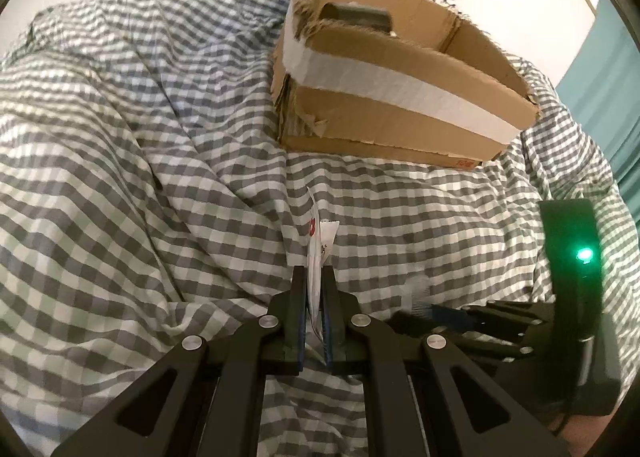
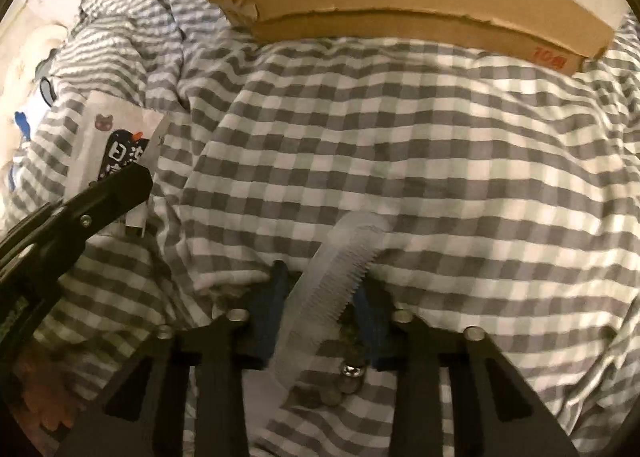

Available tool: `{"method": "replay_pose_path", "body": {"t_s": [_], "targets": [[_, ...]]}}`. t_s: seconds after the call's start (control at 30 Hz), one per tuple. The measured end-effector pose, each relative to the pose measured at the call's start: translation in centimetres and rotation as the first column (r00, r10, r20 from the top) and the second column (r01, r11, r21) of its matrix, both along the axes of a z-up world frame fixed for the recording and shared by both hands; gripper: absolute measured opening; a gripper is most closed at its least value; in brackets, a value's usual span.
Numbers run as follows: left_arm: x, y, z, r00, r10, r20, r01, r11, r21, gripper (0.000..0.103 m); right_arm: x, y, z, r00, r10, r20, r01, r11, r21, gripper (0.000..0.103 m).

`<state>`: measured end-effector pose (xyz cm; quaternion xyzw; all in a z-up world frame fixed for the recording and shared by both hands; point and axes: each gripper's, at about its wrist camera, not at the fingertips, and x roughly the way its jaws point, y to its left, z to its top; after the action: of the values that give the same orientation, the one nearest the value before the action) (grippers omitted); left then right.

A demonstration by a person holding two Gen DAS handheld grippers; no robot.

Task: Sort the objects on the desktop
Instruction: 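Grasp the white sachet with the left tool while the right tool grasps the clear comb, then carry the sachet and comb into the cardboard box and release both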

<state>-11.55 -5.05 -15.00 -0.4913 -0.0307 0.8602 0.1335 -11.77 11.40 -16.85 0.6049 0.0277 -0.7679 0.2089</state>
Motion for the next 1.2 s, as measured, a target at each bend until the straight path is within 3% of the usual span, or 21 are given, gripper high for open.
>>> {"method": "replay_pose_path", "body": {"t_s": [0.03,0.13,0.23,0.7,0.97,1.2], "targets": [[0.2,0.1,0.3,1.000,-0.005,-0.010,0.005,1.000,-0.003,0.007,0.3,0.3,0.6,1.000,0.007,-0.019,-0.007,1.000,0.001,0.008],[0.9,0.7,1.2,0.999,-0.019,-0.036,0.018,1.000,-0.024,0.007,1.2,1.2,2.8,0.996,0.017,-0.089,-0.016,1.000,0.004,0.004],[1.4,0.8,1.9,0.999,-0.022,-0.050,0.020,0.999,-0.031,0.007,1.7,2.4,5.2,0.992,-0.010,-0.126,0.004,0.999,-0.050,0.003],[3.1,1.0,7.0,0.989,-0.019,-0.149,0.022,1.000,0.014,0.007,4.0,2.7,15.4,0.935,-0.019,-0.353,-0.034,0.989,-0.143,0.003],[1.2,3.2,12.2,0.970,-0.060,-0.237,0.069,0.997,0.030,0.007,3.9,3.0,21.2,0.871,0.009,-0.491,-0.074,0.991,-0.112,0.003],[-3.8,6.5,16.9,0.936,-0.110,-0.333,0.126,0.992,0.029,0.007,-1.1,5.2,27.6,0.814,-0.024,-0.581,-0.082,0.984,-0.156,0.003]]}}
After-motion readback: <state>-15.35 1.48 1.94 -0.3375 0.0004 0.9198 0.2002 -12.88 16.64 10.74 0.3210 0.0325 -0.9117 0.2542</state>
